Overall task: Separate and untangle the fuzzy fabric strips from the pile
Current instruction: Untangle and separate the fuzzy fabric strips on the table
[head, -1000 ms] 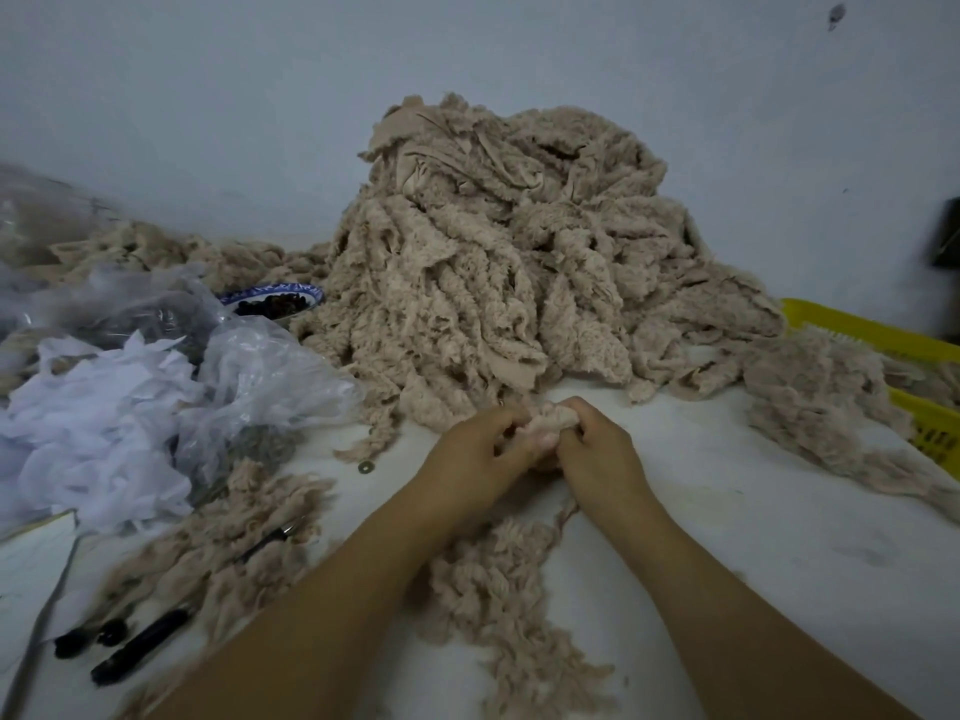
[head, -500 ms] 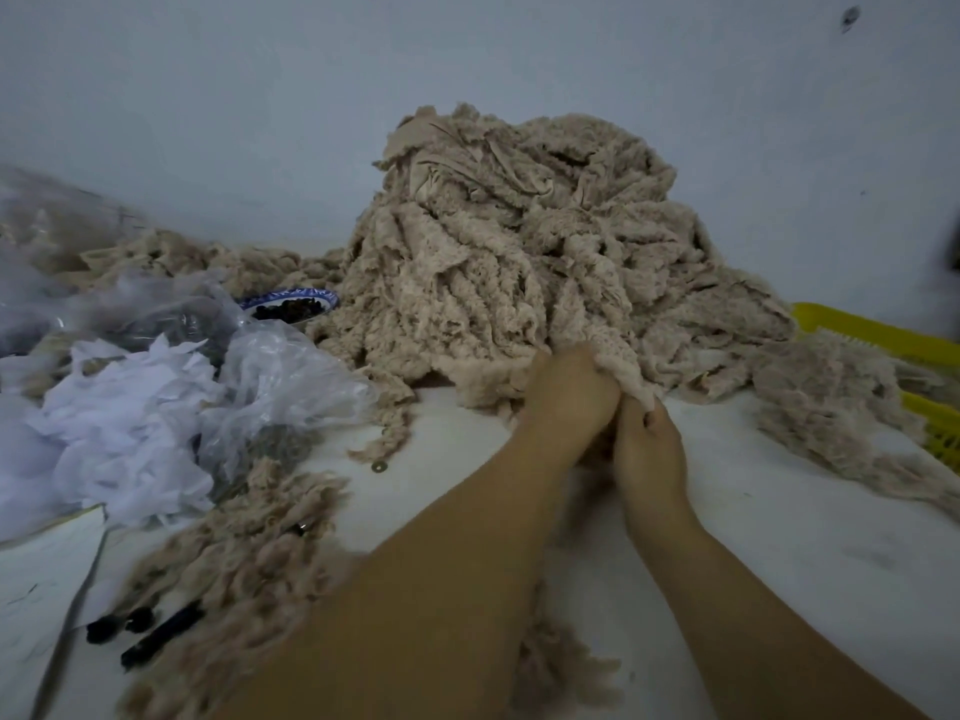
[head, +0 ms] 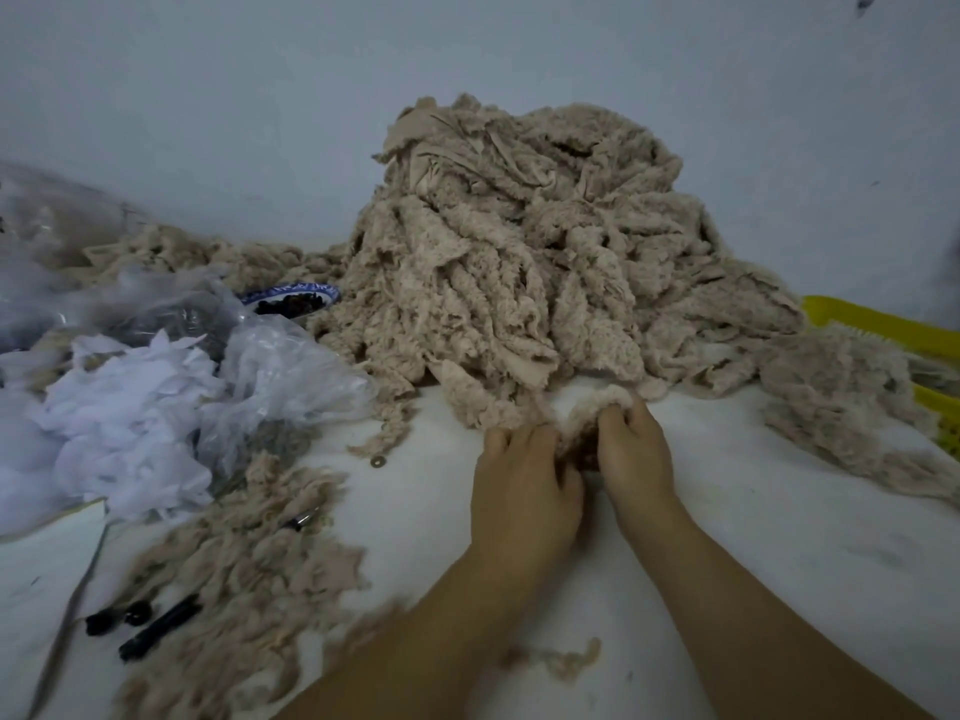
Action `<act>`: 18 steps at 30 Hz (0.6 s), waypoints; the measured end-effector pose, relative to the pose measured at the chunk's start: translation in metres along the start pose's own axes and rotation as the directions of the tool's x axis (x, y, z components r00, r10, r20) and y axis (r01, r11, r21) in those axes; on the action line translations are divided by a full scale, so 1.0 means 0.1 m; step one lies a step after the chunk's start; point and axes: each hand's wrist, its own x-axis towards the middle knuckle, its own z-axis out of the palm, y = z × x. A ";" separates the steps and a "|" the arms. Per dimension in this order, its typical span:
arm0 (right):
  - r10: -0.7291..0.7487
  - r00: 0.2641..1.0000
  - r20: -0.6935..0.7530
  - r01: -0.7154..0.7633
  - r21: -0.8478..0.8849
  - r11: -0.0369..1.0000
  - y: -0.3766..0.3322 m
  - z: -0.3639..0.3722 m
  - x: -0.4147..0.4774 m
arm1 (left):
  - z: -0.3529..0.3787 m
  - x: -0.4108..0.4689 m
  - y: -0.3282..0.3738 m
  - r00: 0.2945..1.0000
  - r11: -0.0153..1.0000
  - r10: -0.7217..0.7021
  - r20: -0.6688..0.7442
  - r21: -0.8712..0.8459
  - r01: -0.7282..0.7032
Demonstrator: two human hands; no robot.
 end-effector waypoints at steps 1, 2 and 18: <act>0.020 1.000 -0.008 -0.019 0.023 1.000 0.00 0.00 0.00 | -0.06 0.00 0.02 0.999 0.999 0.033 0.023 0.031 -0.034; 0.062 0.998 -0.019 -0.060 0.073 0.995 0.00 0.00 0.02 | -0.11 0.03 0.04 0.996 0.997 0.060 0.060 0.035 -0.062; -0.277 0.961 0.018 0.277 -0.018 0.961 -0.14 -0.07 -0.05 | -0.10 0.28 -0.28 0.993 0.987 0.095 0.063 -0.135 -0.086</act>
